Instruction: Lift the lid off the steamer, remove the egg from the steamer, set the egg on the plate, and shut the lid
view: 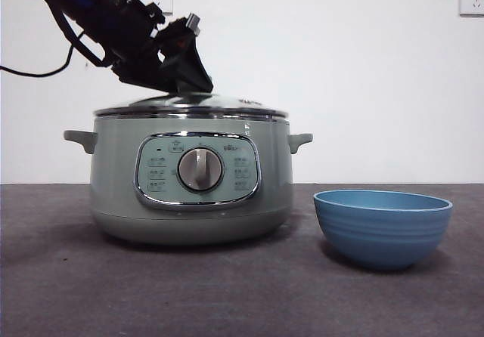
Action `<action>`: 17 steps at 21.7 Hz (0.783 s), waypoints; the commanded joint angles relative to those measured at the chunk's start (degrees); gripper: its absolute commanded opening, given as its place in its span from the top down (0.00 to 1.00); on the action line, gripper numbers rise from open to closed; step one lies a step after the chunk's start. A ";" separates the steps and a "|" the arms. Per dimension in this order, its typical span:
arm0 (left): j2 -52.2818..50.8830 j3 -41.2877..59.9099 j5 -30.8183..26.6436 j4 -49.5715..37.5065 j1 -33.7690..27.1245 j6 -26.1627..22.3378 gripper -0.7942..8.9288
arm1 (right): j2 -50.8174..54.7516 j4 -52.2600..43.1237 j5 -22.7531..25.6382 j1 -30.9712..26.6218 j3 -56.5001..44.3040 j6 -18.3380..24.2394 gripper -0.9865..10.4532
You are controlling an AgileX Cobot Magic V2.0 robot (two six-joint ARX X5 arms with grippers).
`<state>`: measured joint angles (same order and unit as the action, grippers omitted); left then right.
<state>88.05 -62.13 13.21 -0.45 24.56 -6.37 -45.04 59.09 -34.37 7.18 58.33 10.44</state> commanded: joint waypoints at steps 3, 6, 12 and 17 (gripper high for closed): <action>-4.07 -0.24 0.42 -2.91 0.11 0.42 0.93 | 0.02 -0.35 0.02 0.11 0.15 -0.15 0.37; -6.10 -0.24 0.37 -2.45 0.09 0.42 0.93 | 0.02 -0.37 0.00 0.11 0.15 -0.17 0.37; -13.31 -0.24 -0.28 1.57 0.09 0.55 0.93 | -0.37 -4.92 -0.11 0.13 0.15 -3.82 0.37; -22.47 -0.24 -3.19 9.03 0.09 0.55 0.93 | -2.62 -10.38 -0.13 0.20 0.15 -7.52 0.37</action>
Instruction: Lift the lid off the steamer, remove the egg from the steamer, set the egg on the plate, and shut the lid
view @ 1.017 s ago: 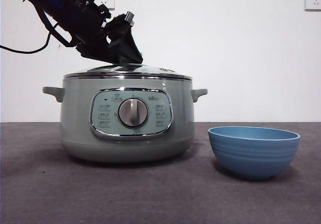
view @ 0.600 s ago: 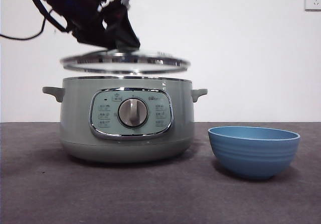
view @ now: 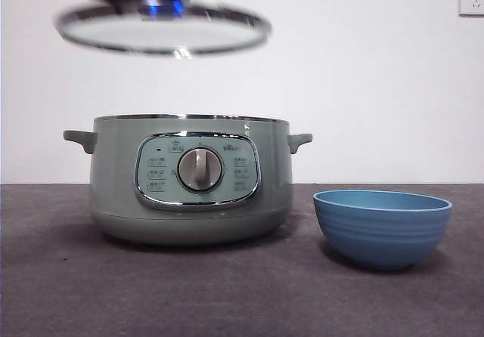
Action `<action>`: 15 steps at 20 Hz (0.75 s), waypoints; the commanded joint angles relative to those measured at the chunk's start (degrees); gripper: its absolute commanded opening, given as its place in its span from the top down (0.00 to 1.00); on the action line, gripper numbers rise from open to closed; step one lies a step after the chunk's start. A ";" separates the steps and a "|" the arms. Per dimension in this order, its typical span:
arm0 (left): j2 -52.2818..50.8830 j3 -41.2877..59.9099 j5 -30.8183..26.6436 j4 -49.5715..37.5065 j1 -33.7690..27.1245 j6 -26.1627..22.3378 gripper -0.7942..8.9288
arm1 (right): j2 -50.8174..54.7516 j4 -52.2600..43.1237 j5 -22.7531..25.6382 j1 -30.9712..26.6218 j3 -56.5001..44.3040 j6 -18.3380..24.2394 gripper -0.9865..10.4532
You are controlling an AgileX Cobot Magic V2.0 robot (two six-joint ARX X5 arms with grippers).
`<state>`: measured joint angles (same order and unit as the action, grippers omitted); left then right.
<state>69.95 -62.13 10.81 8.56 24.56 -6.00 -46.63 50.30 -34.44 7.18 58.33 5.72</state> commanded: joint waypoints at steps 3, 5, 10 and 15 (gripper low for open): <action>-9.88 -0.24 -2.23 5.25 0.09 0.17 0.93 | -3.37 -3.80 -0.02 1.40 0.15 -4.02 0.37; -15.06 -0.24 -4.22 10.80 0.09 0.22 0.93 | -6.25 -6.75 0.07 3.76 0.15 -5.38 0.37; -26.43 -0.24 -9.51 22.05 0.09 2.01 0.93 | -15.78 -12.98 3.10 11.98 3.15 -9.31 0.37; -36.33 -0.24 -11.21 30.49 0.09 6.27 0.93 | -28.59 -12.92 11.87 21.31 13.11 -9.42 0.37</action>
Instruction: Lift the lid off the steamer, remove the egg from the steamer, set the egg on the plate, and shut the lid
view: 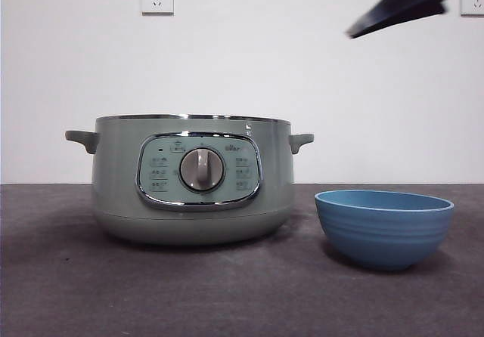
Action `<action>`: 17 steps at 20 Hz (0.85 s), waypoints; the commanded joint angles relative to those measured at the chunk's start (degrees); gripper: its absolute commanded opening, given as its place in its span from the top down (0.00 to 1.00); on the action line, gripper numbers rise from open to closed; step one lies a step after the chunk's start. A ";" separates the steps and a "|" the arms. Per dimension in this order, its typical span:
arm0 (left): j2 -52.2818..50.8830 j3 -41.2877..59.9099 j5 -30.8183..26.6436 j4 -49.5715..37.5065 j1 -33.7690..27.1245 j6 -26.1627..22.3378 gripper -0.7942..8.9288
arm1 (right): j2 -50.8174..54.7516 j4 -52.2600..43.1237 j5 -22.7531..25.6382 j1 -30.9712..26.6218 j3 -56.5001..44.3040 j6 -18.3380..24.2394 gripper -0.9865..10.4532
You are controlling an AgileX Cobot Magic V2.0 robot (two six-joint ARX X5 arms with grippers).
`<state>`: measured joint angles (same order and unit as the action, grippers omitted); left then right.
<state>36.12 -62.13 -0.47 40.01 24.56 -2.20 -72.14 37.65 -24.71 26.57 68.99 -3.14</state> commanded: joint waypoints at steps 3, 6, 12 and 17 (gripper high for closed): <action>-6.60 -0.24 -1.68 4.42 0.11 3.32 0.93 | -11.32 -0.13 7.58 6.40 9.29 -1.40 0.37; -9.25 -0.24 -2.47 7.67 0.11 3.56 0.93 | -19.61 0.59 12.61 10.32 16.09 -1.51 0.37; -10.47 -0.24 -2.21 10.91 0.11 3.54 0.93 | -34.67 0.22 18.82 14.21 27.30 -2.01 0.37; -10.47 -0.24 -1.99 11.10 0.11 3.50 0.93 | -41.29 -5.99 19.10 14.38 28.26 -3.04 0.42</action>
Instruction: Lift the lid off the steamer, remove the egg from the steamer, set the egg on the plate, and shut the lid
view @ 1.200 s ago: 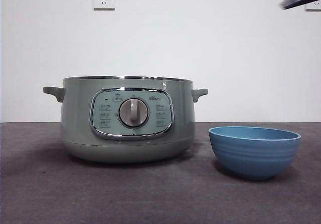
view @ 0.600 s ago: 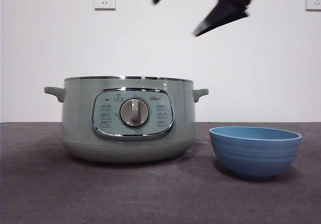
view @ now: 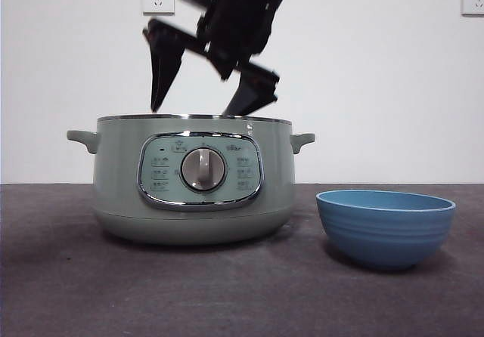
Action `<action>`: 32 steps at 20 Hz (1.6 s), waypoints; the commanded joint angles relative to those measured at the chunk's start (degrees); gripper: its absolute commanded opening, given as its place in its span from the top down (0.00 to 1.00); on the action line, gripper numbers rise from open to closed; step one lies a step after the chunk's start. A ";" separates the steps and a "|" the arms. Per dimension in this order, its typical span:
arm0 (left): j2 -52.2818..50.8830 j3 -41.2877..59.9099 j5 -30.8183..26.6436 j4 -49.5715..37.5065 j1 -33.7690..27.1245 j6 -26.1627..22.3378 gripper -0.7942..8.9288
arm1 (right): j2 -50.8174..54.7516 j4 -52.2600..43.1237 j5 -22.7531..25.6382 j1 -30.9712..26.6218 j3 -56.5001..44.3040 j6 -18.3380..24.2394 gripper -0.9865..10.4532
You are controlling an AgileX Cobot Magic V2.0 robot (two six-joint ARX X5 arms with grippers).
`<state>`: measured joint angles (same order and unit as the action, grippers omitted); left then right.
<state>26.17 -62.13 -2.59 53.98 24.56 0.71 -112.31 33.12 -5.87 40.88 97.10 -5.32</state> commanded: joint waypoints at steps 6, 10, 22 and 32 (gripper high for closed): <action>-0.52 -0.24 0.17 -2.86 0.11 0.55 0.93 | -4.44 -4.92 0.85 0.04 0.15 -0.83 0.42; -0.52 -0.24 0.20 -2.86 0.11 0.55 0.93 | -6.88 -5.20 3.08 0.02 0.15 -0.68 0.42; -0.52 -0.24 1.40 -2.84 0.11 0.50 0.93 | -11.23 -6.08 5.99 0.00 0.15 -1.31 0.56; -0.52 -0.24 1.42 -1.36 0.11 0.50 0.93 | -11.23 -6.34 6.21 0.00 0.15 -2.14 0.92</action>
<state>26.17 -62.13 -1.30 55.68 24.56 0.71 -122.50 26.96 0.19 40.82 97.38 -7.09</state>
